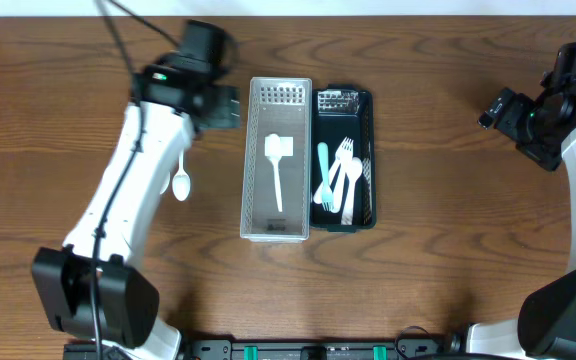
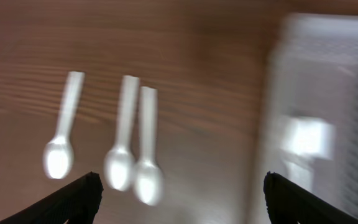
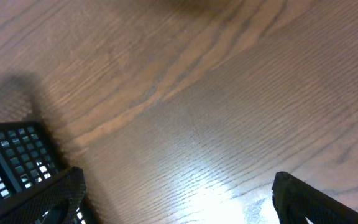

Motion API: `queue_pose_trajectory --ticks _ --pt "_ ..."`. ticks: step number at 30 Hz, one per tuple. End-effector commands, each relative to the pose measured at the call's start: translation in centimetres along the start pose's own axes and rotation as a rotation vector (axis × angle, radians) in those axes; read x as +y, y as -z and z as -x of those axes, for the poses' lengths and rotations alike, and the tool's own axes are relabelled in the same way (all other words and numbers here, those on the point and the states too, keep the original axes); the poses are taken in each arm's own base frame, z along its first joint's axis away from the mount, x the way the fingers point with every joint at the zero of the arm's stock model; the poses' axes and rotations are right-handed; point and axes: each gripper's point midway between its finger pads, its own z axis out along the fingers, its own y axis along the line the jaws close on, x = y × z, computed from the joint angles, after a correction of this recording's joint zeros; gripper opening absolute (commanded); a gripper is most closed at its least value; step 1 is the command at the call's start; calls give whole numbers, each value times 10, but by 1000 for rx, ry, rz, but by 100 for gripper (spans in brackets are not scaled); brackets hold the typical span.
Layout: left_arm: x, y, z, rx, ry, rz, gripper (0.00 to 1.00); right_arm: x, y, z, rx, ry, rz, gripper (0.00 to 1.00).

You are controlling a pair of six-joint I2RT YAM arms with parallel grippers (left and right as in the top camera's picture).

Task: Pack container
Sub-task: 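Move the spoon right and release it into the silver tray, then grasp the next white spoon with the left gripper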

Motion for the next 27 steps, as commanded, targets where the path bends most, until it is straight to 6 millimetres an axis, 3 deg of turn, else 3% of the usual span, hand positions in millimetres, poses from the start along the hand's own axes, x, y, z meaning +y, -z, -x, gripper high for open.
queue_pose_trajectory --ticks 1,3,6,7,12,17,22,27 --pt "44 -44 -13 101 0 112 85 -3 -3 -1 6 2 -7 99" --pt "51 -65 -22 162 9 81 81 -3 -3 -1 6 2 -7 99" --pt "49 -98 -40 267 -20 -21 60 -2 -3 0 3 2 -6 99" --pt "50 -106 -46 292 -10 -30 59 -2 -3 0 2 2 -6 99" --pt "50 -133 -65 378 -11 -45 58 -2 -3 0 2 2 -6 99" --pt "45 -144 -71 401 -29 -48 60 -2 -3 1 0 2 -5 99" --pt "28 -154 -80 437 -16 -131 64 -2 -3 1 -1 2 -4 99" --pt "27 -168 -94 486 -13 -128 64 -2 -3 1 1 2 -5 99"
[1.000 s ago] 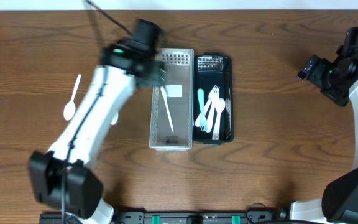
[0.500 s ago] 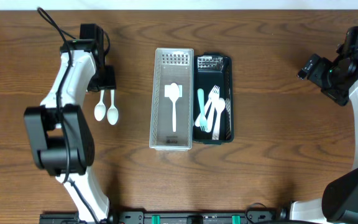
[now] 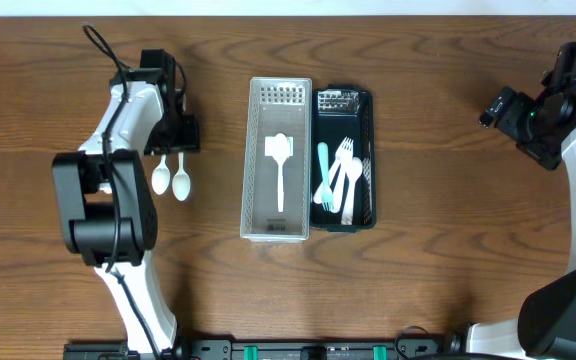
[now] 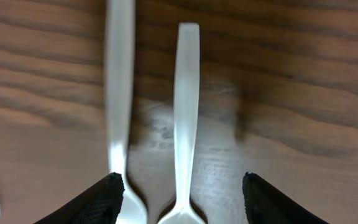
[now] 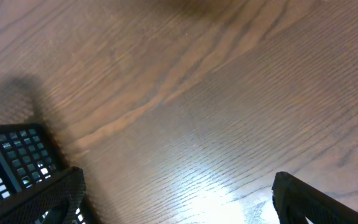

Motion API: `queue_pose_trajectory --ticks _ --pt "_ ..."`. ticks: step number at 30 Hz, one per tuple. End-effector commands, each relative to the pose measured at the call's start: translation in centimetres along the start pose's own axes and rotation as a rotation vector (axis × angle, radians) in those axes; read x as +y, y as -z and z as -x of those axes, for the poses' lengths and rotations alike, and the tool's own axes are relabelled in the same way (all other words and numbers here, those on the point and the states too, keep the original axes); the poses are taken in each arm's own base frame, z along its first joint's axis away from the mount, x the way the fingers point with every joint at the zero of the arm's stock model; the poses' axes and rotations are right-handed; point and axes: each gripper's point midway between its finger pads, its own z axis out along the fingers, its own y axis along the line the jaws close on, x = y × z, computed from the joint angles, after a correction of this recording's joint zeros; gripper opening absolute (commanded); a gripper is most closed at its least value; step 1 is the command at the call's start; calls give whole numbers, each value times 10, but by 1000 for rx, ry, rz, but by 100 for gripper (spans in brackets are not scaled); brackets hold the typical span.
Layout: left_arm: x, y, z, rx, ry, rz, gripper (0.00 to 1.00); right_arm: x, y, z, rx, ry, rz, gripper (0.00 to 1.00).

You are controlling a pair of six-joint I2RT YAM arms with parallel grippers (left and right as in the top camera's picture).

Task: Pack container
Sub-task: 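Grasp the next white spoon with the left gripper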

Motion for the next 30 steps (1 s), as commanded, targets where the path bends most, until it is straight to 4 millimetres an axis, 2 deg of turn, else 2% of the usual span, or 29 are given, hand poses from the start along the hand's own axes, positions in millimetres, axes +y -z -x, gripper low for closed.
queue_pose_trajectory --ticks 1,4,11,15,19,24,30 --pt "-5 -16 -8 50 -13 -22 64 -3 -3 -2 11 2 -9 99" --pt "-5 -19 -10 57 -13 -22 62 -3 -3 -2 12 1 -10 99" --pt "-5 -25 -17 75 -14 -22 27 -3 -3 -2 11 2 -9 99" --pt "-14 -24 -26 109 -25 -45 7 -3 -3 -2 11 1 -9 99" --pt "-28 -13 -41 157 -63 -39 6 -3 -3 -2 11 1 -9 99" --pt "-52 31 -46 119 -115 2 6 -3 -3 -2 11 1 -9 99" --pt "-101 116 -47 -101 -203 -44 6 -3 -3 -2 11 1 -9 99"
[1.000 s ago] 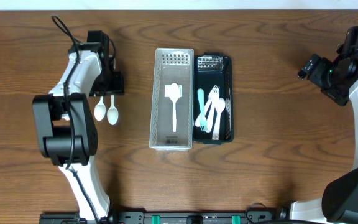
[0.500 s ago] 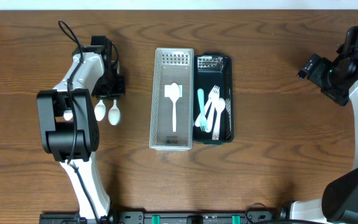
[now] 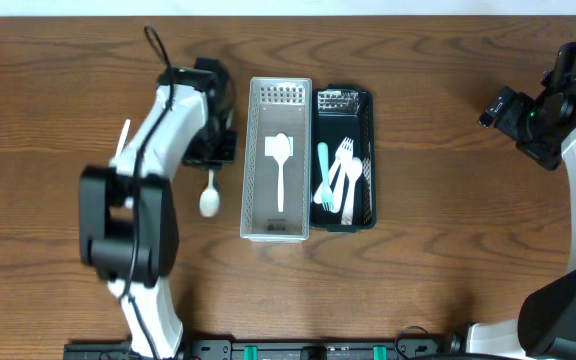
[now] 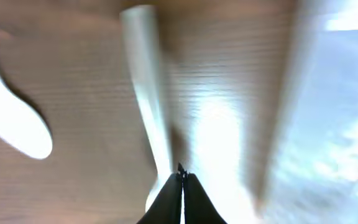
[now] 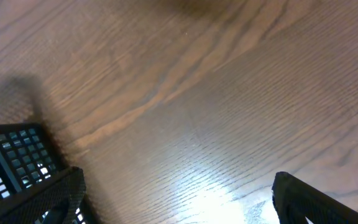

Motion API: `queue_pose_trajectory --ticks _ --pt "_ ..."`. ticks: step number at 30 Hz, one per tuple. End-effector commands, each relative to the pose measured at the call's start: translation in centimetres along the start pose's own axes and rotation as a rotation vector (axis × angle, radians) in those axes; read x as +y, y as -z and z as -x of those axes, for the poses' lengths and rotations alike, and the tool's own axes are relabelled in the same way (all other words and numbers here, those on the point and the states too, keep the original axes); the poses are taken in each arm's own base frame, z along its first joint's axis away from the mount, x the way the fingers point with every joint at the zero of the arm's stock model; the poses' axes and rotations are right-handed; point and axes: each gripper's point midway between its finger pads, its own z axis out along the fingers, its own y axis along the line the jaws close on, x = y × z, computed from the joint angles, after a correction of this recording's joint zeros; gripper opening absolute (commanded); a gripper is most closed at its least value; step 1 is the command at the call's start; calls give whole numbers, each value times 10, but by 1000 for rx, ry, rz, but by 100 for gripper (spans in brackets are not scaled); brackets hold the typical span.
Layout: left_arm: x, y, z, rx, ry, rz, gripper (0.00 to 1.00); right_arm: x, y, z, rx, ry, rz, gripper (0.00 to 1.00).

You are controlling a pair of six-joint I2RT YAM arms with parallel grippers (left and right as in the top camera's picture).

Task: Pack container
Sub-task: 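Grasp the next white spoon with the left gripper, then carry the spoon over and drop it into the silver tray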

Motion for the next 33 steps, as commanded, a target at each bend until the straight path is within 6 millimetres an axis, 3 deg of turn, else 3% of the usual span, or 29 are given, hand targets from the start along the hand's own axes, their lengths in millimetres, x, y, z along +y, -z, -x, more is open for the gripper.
queue_pose_trajectory --ticks 1,5,9,11,13,15,20,24,27,30,33 --pt "-26 68 9 -205 -36 -14 6 -3 -3 -2 10 1 -9 99" --pt "-68 100 9 -337 -99 -56 5 -3 -3 -1 9 1 -9 99" --pt "-92 99 7 -351 -152 -48 6 -3 -3 -1 9 1 -8 99" --pt "-83 96 7 -352 -115 22 6 -4 -3 -3 14 1 -10 99" --pt "-61 97 11 -372 -37 126 7 -4 -3 -4 20 1 -13 99" --pt "-38 100 16 -391 33 188 15 -5 -3 -5 24 0 -15 99" --pt "8 94 29 -383 169 165 27 -5 -3 -5 24 0 -14 99" --pt "20 63 31 -301 160 37 28 -4 -3 -5 23 0 -14 99" --pt "32 22 20 -178 173 37 29 -5 -3 -5 24 0 -14 99" --pt "32 -17 8 -66 170 40 31 -4 -3 -5 23 0 -14 99" --pt "28 -42 1 12 156 34 34 -5 -3 -5 23 1 -14 99"
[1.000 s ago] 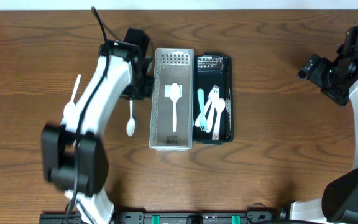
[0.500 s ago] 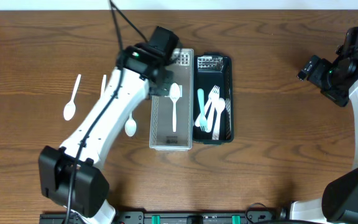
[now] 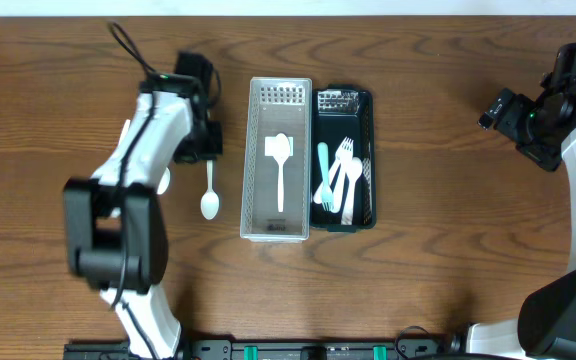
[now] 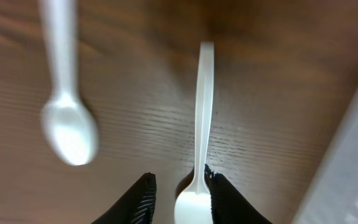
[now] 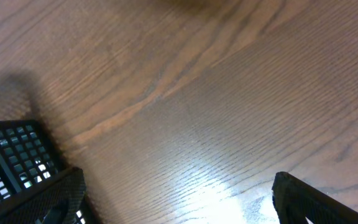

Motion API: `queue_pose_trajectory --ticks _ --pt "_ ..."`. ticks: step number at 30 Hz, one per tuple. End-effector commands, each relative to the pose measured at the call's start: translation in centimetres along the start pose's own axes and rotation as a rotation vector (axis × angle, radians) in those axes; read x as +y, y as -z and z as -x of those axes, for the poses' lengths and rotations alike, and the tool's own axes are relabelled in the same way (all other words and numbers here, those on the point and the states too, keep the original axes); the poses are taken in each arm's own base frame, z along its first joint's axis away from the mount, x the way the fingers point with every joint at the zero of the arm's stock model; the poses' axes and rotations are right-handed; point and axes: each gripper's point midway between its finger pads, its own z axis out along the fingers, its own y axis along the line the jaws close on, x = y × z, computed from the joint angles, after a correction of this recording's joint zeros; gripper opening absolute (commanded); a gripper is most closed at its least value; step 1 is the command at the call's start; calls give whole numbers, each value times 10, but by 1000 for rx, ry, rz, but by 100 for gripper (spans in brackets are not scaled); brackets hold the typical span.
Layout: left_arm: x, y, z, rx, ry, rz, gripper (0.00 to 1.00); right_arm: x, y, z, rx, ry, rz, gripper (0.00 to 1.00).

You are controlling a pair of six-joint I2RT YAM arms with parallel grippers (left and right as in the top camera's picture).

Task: Pack container
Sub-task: 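Carry the spoon over and drop it into the silver tray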

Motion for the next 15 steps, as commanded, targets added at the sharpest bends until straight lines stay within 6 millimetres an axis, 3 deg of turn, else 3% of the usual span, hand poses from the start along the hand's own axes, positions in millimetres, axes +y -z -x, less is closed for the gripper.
queue_pose_trajectory --ticks 1,7,11,15 --pt "-8 -25 -13 88 -30 -22 35 -3 -3 -1 9 2 -8 99" --pt "-9 -33 -9 83 -17 -22 44 -3 -3 -2 13 1 -10 99" --pt "-10 -36 -9 86 -17 -21 56 -4 -3 -3 17 1 -12 99" --pt "-9 -44 -13 100 -18 -19 58 -4 -3 -3 16 1 -12 99"
